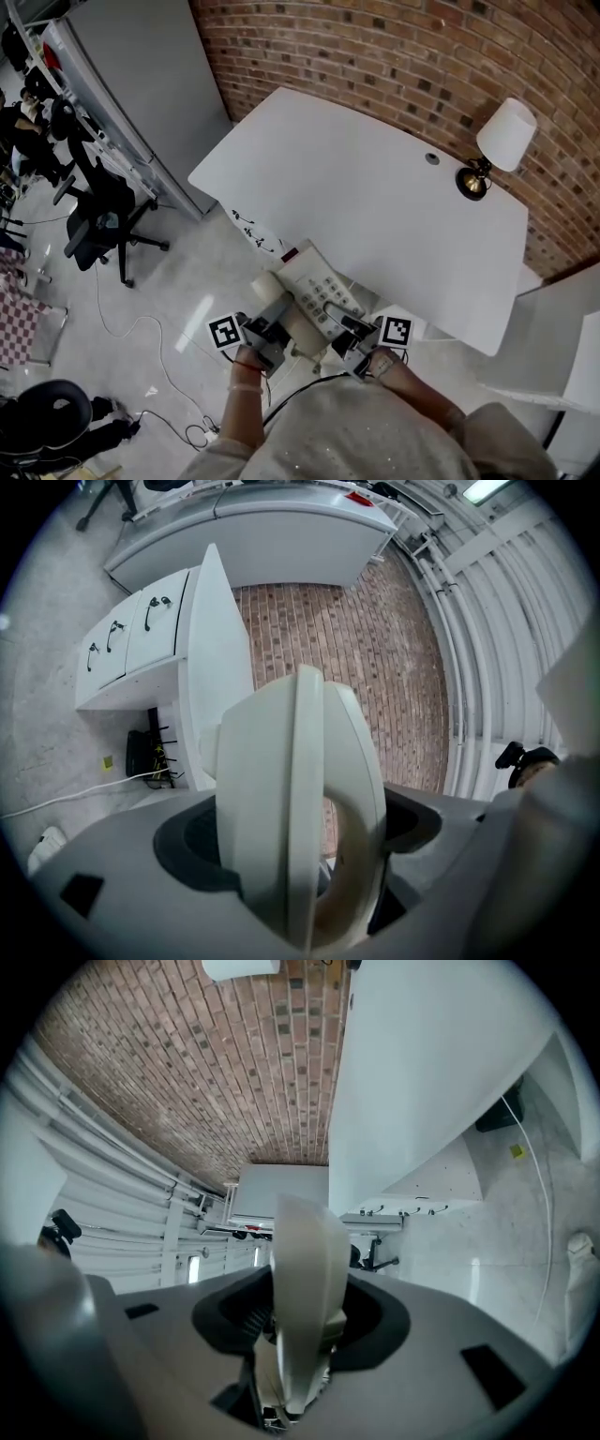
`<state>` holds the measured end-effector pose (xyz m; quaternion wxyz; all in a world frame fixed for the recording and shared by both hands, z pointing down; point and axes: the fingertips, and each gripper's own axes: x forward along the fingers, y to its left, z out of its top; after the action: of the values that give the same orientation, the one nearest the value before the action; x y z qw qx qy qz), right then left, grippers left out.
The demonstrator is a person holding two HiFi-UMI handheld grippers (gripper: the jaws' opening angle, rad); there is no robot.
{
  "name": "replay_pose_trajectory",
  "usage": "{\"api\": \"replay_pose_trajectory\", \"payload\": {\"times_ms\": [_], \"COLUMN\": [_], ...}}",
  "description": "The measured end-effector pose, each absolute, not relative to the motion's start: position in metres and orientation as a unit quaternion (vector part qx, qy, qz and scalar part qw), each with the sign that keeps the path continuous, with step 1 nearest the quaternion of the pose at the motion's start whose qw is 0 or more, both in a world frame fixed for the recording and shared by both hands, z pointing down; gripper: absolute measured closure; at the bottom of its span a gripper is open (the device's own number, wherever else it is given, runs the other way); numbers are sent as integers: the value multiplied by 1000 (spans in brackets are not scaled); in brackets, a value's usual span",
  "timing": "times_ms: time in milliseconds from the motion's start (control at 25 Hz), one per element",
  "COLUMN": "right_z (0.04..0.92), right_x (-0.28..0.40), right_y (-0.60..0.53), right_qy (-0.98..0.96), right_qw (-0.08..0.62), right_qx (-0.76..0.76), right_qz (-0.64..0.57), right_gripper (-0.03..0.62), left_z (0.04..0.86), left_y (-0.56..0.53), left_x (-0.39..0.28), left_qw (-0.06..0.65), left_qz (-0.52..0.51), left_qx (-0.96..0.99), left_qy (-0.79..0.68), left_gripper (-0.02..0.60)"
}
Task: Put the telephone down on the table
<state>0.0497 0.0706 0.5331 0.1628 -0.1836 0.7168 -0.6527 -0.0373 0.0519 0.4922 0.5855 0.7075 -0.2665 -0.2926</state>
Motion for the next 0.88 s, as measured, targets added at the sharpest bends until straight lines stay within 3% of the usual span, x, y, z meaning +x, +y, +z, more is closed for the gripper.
{"api": "replay_pose_trajectory", "payload": {"times_ms": [880], "right_z": [537], "right_x": [100], "right_y": [-1], "right_qy": [711], "right_qw": [182], "right_qx": [-208], "right_qz": [-646], "right_gripper": [428], "left_z": [493], "left_y": [-26], "left_x": [16], "left_qw": [590], "left_qz": [-264], "left_qx": [725], "left_qy": [-240], "left_gripper": [152]}}
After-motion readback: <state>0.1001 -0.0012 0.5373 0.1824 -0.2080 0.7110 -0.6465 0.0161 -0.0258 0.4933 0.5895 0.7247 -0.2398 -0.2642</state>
